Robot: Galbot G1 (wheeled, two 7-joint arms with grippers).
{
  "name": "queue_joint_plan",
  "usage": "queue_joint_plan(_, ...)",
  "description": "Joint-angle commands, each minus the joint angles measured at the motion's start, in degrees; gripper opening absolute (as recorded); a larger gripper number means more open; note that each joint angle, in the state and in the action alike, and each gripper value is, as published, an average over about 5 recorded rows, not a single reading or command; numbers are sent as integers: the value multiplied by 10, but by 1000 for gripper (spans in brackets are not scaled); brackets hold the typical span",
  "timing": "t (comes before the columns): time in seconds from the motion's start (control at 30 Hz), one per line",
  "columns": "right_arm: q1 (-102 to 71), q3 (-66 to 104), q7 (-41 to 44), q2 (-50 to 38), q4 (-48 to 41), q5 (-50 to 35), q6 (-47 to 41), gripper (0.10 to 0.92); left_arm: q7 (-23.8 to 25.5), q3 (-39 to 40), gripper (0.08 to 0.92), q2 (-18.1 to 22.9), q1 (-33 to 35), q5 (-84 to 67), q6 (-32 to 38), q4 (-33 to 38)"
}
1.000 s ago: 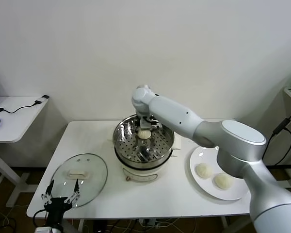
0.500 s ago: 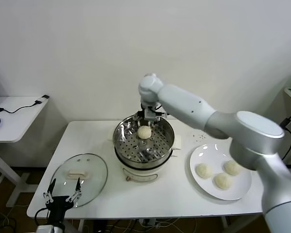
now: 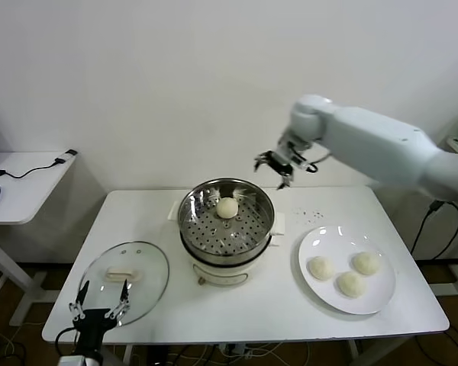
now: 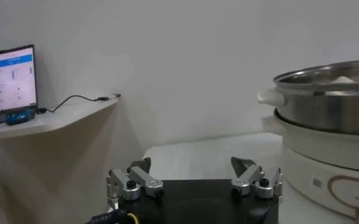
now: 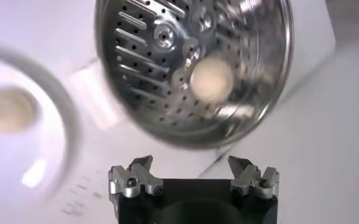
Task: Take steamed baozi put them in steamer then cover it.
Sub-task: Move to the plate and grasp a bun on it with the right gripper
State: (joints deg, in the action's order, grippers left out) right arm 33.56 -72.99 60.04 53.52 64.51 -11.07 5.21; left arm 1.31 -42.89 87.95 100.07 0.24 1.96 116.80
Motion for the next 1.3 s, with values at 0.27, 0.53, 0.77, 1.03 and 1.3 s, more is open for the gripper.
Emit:
queue_joint_plan(0.27, -149, -5, 10, -177, 61, -86, -184, 823, -4, -1, 823, 1, 2, -5, -4, 2)
queue_joint_plan(0.53, -248, 70, 8, -162, 38, -33, -183, 823, -5, -2, 823, 2, 6, -5, -4, -1)
queue_joint_plan(0.77, -282, 94, 2, -136, 28, -22, -183, 823, -5, -3, 823, 2, 9, -5, -2, -6)
queue_joint_plan(1.03, -283, 92, -1, -110, 13, -19, -184, 823, -5, -3, 823, 3, 12, -5, 0, -11)
queue_joint_plan(1.3, -282, 91, -1, -94, 0, -12, -183, 809, -6, -3, 823, 2, 12, -6, 1, -14)
